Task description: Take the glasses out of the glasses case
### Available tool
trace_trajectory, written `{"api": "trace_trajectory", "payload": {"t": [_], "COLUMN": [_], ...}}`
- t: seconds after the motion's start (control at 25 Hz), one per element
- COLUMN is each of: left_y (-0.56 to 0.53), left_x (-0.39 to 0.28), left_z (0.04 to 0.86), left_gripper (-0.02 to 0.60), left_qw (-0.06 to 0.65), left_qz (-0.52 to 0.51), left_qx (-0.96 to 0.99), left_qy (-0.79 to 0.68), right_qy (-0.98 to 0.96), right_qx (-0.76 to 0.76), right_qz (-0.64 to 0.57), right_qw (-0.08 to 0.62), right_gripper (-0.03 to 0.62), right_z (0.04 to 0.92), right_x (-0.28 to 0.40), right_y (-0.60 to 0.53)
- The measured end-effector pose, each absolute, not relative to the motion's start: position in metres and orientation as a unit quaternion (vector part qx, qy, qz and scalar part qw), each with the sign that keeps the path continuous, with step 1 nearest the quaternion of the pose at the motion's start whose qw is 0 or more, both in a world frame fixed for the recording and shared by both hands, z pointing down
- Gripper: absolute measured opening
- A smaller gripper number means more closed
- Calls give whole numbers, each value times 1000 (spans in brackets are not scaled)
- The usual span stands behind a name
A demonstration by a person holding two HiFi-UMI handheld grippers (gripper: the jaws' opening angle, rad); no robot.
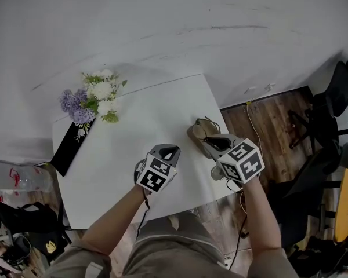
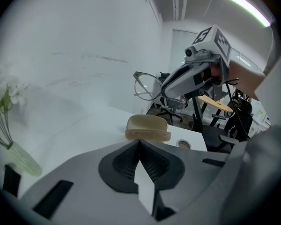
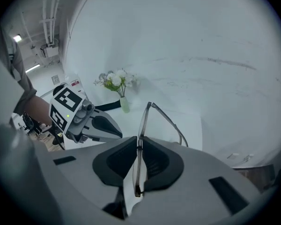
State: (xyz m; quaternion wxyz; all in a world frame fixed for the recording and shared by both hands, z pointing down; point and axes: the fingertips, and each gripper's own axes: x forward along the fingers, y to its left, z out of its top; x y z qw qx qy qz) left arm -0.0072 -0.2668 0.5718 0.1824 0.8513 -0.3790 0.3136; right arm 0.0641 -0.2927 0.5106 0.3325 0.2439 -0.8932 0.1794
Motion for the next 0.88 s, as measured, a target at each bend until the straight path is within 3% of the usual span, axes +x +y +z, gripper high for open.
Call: {"api": "trace_trajectory", "payload": {"t": [0.2, 0.52, 0.88], "left_y": [-278, -271, -231], "left_x": [-25, -44, -45], "left_z": [504, 384, 262], "left_gripper": [15, 15, 17], "left_qw": [130, -10, -111], "left_qz": [287, 271, 163], "left_qx": [859, 857, 866], "left_qy": [-404, -439, -460], "right_qy": [-908, -936, -939], "right_qx": [270, 292, 333], "right_qz": [142, 49, -44], "right_qw": [289, 187, 75], "right_gripper": [57, 57, 57], "right_z": [447, 319, 201], "right_x": [63, 61, 72], "right_y": [-289, -267, -219]}}
